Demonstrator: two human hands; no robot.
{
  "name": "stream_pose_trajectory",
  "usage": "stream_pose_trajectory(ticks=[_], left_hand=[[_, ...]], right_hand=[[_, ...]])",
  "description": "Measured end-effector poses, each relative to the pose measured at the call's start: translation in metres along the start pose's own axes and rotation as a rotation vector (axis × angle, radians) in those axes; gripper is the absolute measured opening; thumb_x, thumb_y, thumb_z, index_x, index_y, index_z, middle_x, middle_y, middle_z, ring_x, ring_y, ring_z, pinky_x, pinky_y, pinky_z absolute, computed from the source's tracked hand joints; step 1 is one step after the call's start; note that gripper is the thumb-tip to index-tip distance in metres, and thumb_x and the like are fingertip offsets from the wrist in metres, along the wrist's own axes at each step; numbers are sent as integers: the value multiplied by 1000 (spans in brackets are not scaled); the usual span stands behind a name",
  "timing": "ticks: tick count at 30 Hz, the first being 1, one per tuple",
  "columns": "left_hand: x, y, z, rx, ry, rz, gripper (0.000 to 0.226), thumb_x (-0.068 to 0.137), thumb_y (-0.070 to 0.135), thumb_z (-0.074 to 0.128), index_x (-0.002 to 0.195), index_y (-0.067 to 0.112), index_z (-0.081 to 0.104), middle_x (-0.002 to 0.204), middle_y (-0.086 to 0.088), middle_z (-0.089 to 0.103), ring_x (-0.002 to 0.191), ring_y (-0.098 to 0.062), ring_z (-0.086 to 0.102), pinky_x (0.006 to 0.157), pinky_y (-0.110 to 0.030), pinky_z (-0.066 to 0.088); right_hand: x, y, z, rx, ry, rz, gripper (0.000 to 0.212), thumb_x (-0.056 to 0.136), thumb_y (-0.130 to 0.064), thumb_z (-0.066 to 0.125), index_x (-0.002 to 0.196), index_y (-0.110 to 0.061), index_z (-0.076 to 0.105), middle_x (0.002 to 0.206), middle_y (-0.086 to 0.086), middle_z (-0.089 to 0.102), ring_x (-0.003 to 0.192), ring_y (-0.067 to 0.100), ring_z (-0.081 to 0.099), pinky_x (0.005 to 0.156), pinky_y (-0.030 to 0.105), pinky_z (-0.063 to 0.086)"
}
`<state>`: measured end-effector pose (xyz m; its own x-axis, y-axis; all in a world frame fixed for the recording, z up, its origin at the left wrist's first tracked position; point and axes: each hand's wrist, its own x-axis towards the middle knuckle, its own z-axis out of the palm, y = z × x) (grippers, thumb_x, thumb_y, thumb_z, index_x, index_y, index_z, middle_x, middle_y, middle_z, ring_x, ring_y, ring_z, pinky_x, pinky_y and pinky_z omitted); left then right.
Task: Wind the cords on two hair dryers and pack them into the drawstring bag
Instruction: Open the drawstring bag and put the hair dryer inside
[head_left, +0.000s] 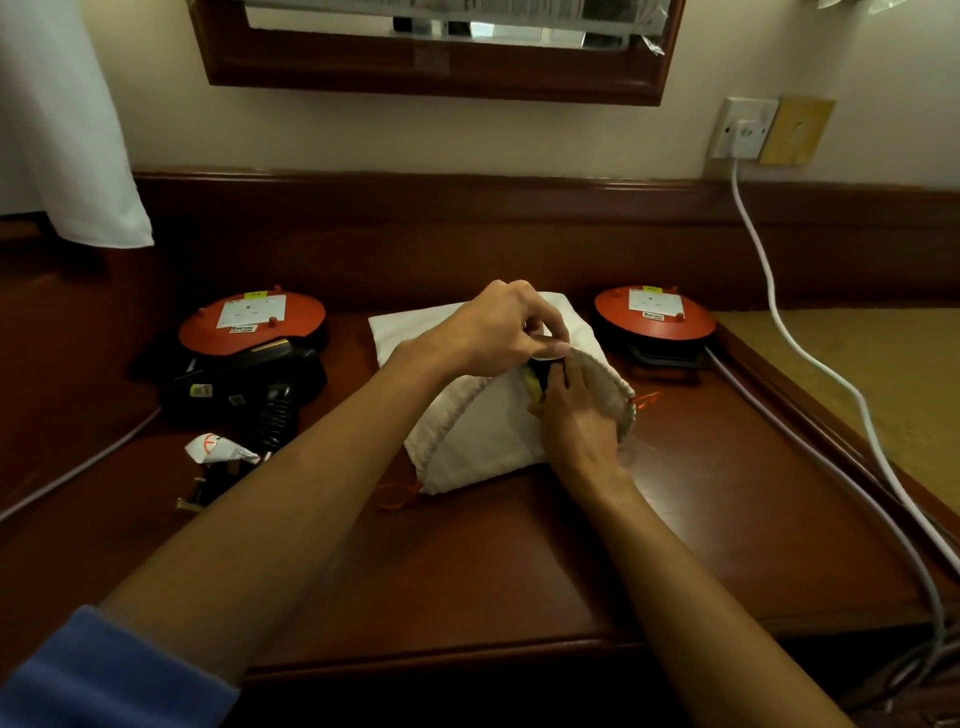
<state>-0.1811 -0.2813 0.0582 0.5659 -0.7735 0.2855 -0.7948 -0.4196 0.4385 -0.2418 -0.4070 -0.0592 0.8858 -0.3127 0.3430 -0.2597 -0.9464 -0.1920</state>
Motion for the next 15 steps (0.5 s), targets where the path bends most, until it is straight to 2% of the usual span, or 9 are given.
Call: stream_pose_trajectory(ticks=[2,4,7,8,9,11,12,13,15], left_hand=[[-8,-2,1,-14,-20,-15,20,92,38,76,102,22,81,74,9,62,66,-7,55,62,-25,43],[-24,-11,2,-27,35,-45,23,93,48,71,102,28,79,81,8,68,72,-6,60,65,-30,51],[-61,-27,11,30,200,-290,32,101,53,55,107,28,74,105,3,70,97,-16,64,83,-42,56],[-76,-31,17,126,200,-442,38,103,56,49,114,25,70,116,-1,66,110,-21,61,90,-44,54],[-90,-35,25,210,148,-604,48,103,60,44,126,23,63,130,-7,60,123,-26,54,97,-47,50],[-116,-35,41,248,-5,-829,73,99,70,36,150,18,42,151,-16,44,140,-35,41,108,-51,41],[-126,-33,48,239,-48,-867,81,97,74,35,155,16,34,154,-17,41,142,-36,39,111,-52,38],[-132,-32,54,248,-66,-875,85,96,75,36,155,14,32,154,-18,41,141,-37,40,112,-51,38],[-138,-30,63,289,-63,-879,81,96,70,46,149,9,39,149,-19,47,136,-37,44,110,-49,41]], right_hand=[[-10,0,-17,-12,25,-30,49,92,-32,67,134,-10,58,134,15,58,120,37,58,85,44,52],[-22,11,-39,58,71,-19,25,93,-33,63,111,-17,70,108,9,70,98,34,66,71,39,52],[-42,51,-66,283,246,50,26,91,-36,58,78,-16,67,72,3,66,65,27,63,61,43,56],[-44,65,-70,311,286,59,20,92,-34,60,81,-17,66,74,1,64,66,23,62,62,45,57],[-43,77,-73,290,247,67,14,91,-30,64,96,-17,65,86,0,63,77,22,61,68,46,57],[-34,95,-70,229,-71,70,57,88,-22,70,139,-27,46,116,2,49,108,22,50,88,47,53],[-30,101,-63,242,-210,75,72,88,-18,71,149,-32,36,123,4,45,115,23,46,95,44,49],[-27,104,-55,271,-270,74,75,89,-15,70,151,-33,34,124,6,46,116,25,48,96,41,48],[-24,105,-34,349,-193,69,57,91,-7,66,144,-25,51,119,8,56,106,32,60,95,43,51]])
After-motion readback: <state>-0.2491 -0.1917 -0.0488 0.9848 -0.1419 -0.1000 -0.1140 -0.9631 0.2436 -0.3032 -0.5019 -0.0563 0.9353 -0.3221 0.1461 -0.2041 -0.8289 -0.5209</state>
